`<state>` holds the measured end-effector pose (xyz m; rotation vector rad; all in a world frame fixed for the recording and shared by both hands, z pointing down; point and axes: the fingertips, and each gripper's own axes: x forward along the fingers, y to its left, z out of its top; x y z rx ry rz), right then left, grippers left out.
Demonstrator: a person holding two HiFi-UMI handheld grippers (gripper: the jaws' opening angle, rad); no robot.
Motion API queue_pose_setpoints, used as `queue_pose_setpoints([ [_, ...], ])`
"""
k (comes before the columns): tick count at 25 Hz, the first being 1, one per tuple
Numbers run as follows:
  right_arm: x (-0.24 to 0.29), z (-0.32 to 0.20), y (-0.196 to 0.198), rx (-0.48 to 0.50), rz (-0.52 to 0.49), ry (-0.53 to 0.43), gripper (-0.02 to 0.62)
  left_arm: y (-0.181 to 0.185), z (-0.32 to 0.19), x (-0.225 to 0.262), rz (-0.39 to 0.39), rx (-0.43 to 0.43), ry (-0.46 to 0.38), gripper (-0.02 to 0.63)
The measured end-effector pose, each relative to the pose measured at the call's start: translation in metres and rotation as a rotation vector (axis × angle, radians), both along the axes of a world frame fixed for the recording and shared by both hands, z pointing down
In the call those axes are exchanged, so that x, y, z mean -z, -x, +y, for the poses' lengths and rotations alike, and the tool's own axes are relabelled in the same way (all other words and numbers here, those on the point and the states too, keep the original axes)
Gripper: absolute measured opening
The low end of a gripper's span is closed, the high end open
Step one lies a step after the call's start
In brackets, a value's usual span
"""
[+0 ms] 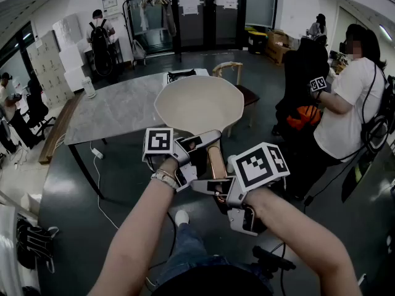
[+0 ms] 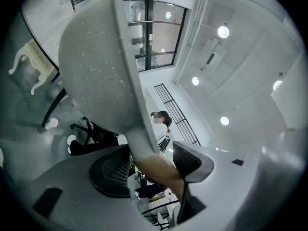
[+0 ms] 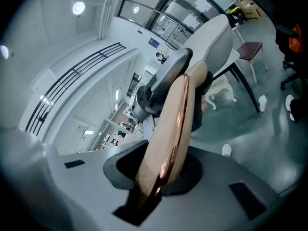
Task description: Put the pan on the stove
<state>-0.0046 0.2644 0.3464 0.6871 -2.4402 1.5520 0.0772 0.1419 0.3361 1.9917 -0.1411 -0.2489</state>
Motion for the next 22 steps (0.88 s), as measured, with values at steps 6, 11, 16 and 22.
queue_pose_setpoints([
  [6, -0.007, 0.008, -0.003, 0.006, -0.001, 0.011, 0.094, -0.004, 0.008, -0.007, 0.004, 0.002, 0.017, 0.281],
  [11, -0.006, 0.007, -0.003, 0.017, 0.002, 0.017, 0.089, -0.001, 0.006, -0.008, 0.001, 0.016, 0.02, 0.282],
  [16, -0.01, 0.006, -0.001, 0.024, -0.006, 0.026, 0.087, 0.001, 0.005, -0.01, 0.003, 0.023, 0.027, 0.282],
  [22, -0.018, -0.008, 0.003, 0.032, -0.01, 0.029, 0.087, 0.006, -0.01, -0.019, -0.001, 0.032, 0.025, 0.282],
])
